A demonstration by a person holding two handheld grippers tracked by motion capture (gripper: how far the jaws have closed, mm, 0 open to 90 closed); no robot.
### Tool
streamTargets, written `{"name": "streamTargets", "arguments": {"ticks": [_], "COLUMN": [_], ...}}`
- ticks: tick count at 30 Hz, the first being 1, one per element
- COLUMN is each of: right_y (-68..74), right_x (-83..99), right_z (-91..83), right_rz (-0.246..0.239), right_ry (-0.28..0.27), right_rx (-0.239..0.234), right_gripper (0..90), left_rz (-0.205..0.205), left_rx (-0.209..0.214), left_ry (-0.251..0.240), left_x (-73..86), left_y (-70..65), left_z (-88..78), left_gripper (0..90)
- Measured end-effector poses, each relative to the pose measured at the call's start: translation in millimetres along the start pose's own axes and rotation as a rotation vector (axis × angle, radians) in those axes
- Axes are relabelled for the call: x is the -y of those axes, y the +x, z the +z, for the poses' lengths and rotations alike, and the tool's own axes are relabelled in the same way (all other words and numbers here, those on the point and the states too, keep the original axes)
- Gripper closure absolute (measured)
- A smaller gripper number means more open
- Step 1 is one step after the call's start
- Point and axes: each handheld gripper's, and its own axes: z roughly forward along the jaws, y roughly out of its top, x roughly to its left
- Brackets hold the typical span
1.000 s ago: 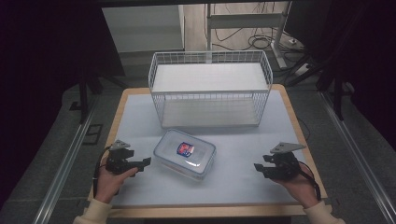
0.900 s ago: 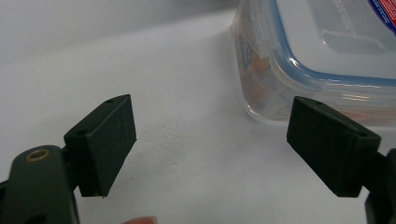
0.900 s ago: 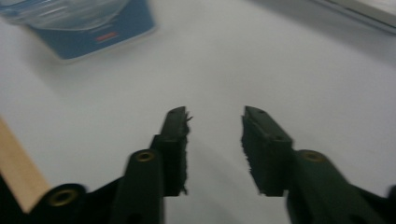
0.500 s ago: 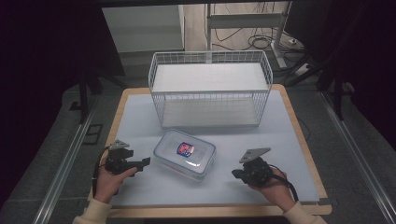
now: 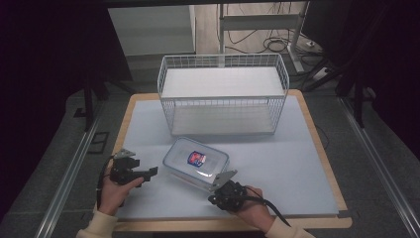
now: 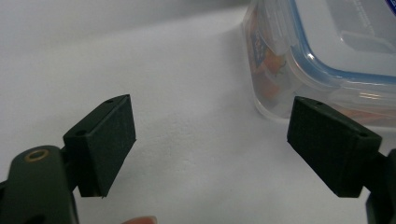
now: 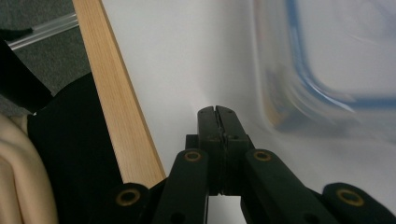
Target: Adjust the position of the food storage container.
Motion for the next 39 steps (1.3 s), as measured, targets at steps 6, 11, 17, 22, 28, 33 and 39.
{"name": "streamTargets", "arguments": {"ticks": [6, 11, 17, 22, 28, 33, 39], "right_y": [2.0, -3.9, -8.8, -8.3, -8.2, -14.1, -26.1], "right_x": [-9.9, -12.1, -12.0, -12.5, -14.0, -12.9, -11.5], "right_z": [10.5, 13.3, 12.3, 11.6, 12.9, 11.2, 10.2], "right_rz": [-0.014, -0.006, 0.017, 0.023, 0.023, 0.043, 0.08], "right_ry": [0.004, 0.007, -0.003, -0.014, -0.03, -0.03, -0.037], "right_rx": [0.021, 0.066, 0.076, 0.084, 0.084, 0.104, 0.12], "right_gripper": [90.0, 90.0, 90.0, 90.0, 90.0, 90.0, 90.0], "left_rz": [-0.002, -0.006, -0.005, -0.006, -0.007, -0.006, -0.007], "left_rx": [0.0, -0.006, -0.007, -0.008, -0.007, -0.007, -0.009], "left_ry": [0.006, 0.017, 0.019, 0.02, 0.021, 0.02, 0.017], "left_x": [0.5, 1.2, 1.5, 1.8, 1.9, 2.0, 1.9], "left_y": [1.1, 1.9, 2.1, 2.3, 2.1, 2.0, 2.6], "left_z": [0.8, 2.9, 3.4, 4.1, 4.6, 4.4, 4.1], "left_gripper": [15.5, 15.4, 15.3, 15.3, 15.3, 15.3, 15.3]}}
